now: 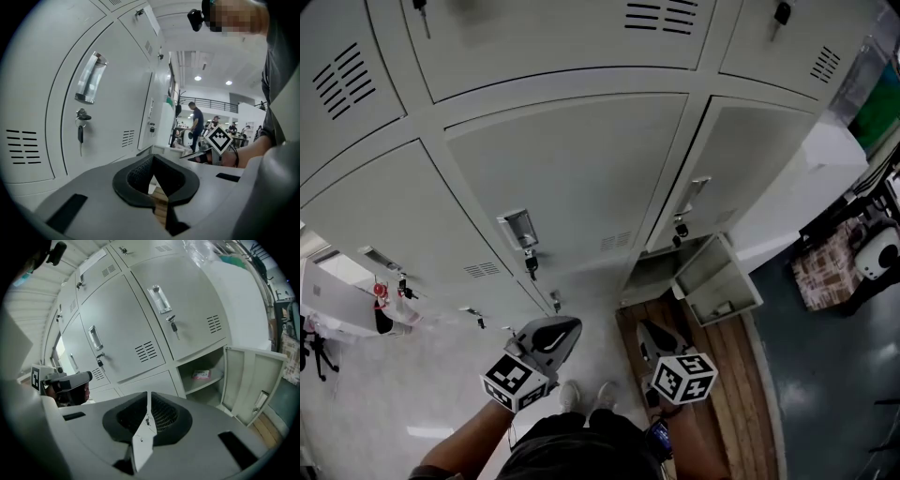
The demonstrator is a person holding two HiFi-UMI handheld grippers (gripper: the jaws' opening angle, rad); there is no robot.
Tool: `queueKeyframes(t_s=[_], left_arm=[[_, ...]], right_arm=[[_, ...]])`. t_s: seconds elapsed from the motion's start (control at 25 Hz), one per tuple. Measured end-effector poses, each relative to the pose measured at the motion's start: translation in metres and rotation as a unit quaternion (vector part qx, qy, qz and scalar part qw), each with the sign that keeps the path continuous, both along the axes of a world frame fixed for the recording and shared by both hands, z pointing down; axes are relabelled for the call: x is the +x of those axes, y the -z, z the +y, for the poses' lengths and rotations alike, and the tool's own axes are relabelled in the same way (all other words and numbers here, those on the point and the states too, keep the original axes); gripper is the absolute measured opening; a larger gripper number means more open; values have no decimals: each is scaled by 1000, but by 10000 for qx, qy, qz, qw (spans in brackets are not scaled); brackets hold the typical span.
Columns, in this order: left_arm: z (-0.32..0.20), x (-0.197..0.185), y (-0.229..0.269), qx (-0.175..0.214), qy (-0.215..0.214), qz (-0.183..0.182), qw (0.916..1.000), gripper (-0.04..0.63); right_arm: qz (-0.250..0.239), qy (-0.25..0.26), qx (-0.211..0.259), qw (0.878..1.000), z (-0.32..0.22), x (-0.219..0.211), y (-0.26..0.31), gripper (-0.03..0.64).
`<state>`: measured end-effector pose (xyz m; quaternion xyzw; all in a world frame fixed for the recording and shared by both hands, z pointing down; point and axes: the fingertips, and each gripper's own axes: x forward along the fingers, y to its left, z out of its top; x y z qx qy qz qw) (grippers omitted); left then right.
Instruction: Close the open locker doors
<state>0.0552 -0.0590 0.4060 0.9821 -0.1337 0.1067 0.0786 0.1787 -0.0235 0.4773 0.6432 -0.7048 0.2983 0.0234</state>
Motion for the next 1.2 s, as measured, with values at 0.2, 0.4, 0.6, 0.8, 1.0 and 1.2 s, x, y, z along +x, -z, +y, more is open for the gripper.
queueKeyframes(t_s=[0.2, 0.4, 0.6, 0.8, 1.0, 1.2], left_arm=[[14, 16, -1, -24, -737, 25, 9973, 9], [27, 47, -6, -66, -1073, -7, 9942, 9], [35, 96, -11, -132, -1218, -45, 9925, 9], [40, 153, -16, -269, -1107, -93, 9934, 9], [46, 207, -23, -309, -1107, -240, 9931, 9], [55, 254, -26, -341, -1198, -243, 9919, 9]], right_arm=[[149, -735, 32, 9972, 29, 17, 4, 31], [236, -1239, 29, 9920, 56, 64, 4, 31], [440, -1665, 86, 9850, 79, 133, 6, 32], [412, -1804, 95, 9827, 95, 205, 2, 32], [375, -1811, 94, 9827, 97, 260, -4, 32], [437, -1867, 127, 9814, 101, 302, -3, 32]])
